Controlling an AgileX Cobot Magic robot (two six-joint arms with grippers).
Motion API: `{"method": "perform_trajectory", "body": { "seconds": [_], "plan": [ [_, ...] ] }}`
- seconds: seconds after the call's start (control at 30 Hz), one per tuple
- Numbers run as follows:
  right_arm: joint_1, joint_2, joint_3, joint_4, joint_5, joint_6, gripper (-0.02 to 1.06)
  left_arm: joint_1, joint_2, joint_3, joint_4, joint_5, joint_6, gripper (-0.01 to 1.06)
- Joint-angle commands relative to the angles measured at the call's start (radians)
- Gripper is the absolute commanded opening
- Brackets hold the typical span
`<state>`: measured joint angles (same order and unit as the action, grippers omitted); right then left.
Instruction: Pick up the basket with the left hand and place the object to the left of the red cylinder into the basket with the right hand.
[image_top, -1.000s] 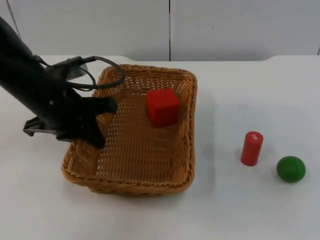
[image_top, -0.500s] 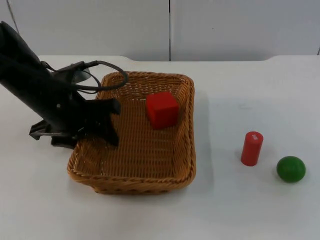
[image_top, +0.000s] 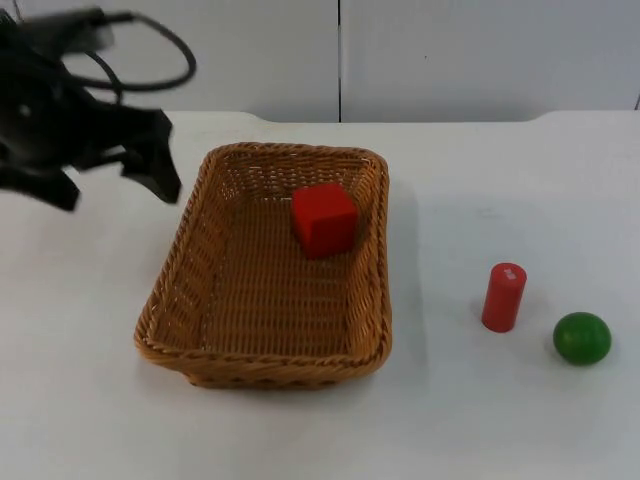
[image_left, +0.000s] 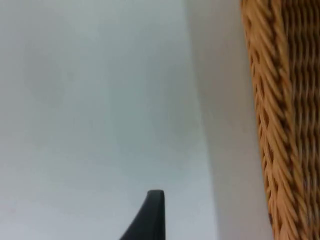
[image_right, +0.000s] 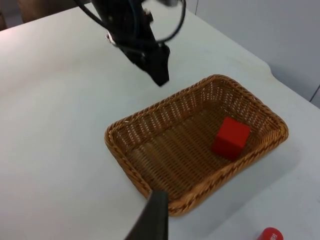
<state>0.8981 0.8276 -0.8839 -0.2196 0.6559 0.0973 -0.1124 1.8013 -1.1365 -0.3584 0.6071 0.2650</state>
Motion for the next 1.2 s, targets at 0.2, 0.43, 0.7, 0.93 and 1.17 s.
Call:
{"method": "perform_trajectory", "body": {
  "seconds": [0.2,0.43,0.7,0.93,1.17],
  "plan": [
    [0.001,-0.006,0.005,-0.013,-0.024,0.007,0.82,0.003,-0.255,0.006,0.095,0.061,-0.090,0.90],
    [0.001,-0.006,0.005,-0.015,-0.031,0.010,0.82,0.003,-0.457,0.078,0.053,0.060,-0.087,0.90],
    [0.003,-0.066,0.005,-0.015,-0.035,0.044,0.82,0.003,-0.838,0.269,0.034,0.036,-0.080,0.90],
    [0.003,-0.208,0.007,-0.009,0.038,0.044,0.82,0.003,-1.110,0.376,0.049,0.045,-0.078,0.90],
    [0.003,-0.316,0.008,-0.002,0.195,0.044,0.82,0.003,-1.331,0.468,0.049,0.072,-0.078,0.90]
  ]
}}
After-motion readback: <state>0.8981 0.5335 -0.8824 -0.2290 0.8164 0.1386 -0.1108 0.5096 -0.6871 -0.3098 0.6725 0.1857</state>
